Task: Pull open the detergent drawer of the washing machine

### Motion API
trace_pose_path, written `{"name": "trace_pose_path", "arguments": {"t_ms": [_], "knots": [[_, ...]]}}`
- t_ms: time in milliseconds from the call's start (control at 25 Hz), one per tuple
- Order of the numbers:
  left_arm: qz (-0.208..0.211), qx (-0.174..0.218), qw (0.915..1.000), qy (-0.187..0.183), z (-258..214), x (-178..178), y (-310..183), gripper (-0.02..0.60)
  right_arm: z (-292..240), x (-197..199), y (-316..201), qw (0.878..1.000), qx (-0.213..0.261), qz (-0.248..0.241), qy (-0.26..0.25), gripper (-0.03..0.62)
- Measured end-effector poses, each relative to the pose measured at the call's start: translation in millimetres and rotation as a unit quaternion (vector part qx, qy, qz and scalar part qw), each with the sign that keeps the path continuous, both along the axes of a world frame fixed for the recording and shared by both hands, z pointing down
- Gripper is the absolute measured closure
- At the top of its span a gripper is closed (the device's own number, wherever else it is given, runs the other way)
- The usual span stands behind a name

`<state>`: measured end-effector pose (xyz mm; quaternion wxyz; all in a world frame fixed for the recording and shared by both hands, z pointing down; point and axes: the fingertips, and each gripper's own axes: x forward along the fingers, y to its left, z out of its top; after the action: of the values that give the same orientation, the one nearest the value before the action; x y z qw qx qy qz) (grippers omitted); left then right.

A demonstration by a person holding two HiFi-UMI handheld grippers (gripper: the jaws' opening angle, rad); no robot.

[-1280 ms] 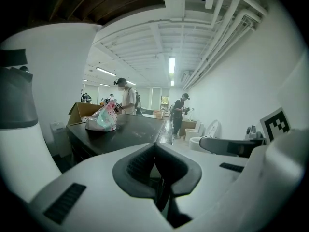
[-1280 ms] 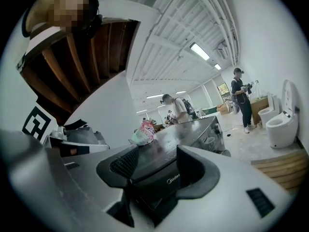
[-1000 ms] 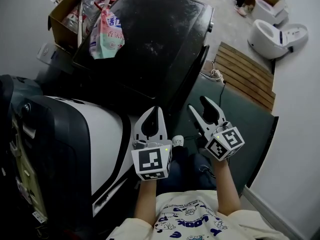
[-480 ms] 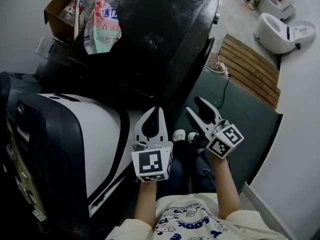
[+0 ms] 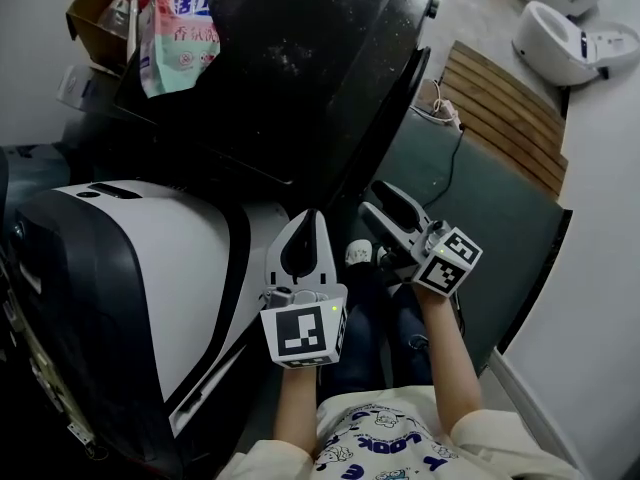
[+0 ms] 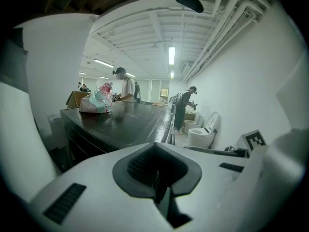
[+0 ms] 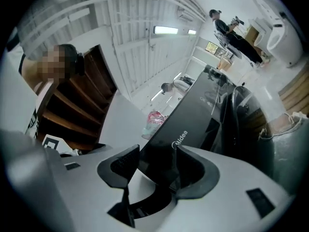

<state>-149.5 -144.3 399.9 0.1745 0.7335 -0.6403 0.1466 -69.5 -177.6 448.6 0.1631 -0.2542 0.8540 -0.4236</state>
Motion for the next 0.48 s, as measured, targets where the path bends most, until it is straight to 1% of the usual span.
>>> {"name": "trace_pose_path", "arguments": {"t_ms": [200, 360, 480], "knots": [[-0.001, -0.003, 1.0000, 0.002, 10.0, 2.9, 4.3, 0.568, 15.5, 0.5, -6.6, 0.997, -0.035, 0.003, -0.063, 0.362], [-0.003, -0.006, 1.0000, 0.003, 17.5, 3.6, 3.8, 0.568, 25.8, -0.8, -15.4, 0.992, -0.059, 0.009, -0.108, 0.376], [-0.001, -0.012, 0.9999, 0.002, 23.3, 5.4, 3.5, 0.568, 36.0, -2.6, -21.2, 0.987, -0.080, 0.000, -0.137, 0.376]]}}
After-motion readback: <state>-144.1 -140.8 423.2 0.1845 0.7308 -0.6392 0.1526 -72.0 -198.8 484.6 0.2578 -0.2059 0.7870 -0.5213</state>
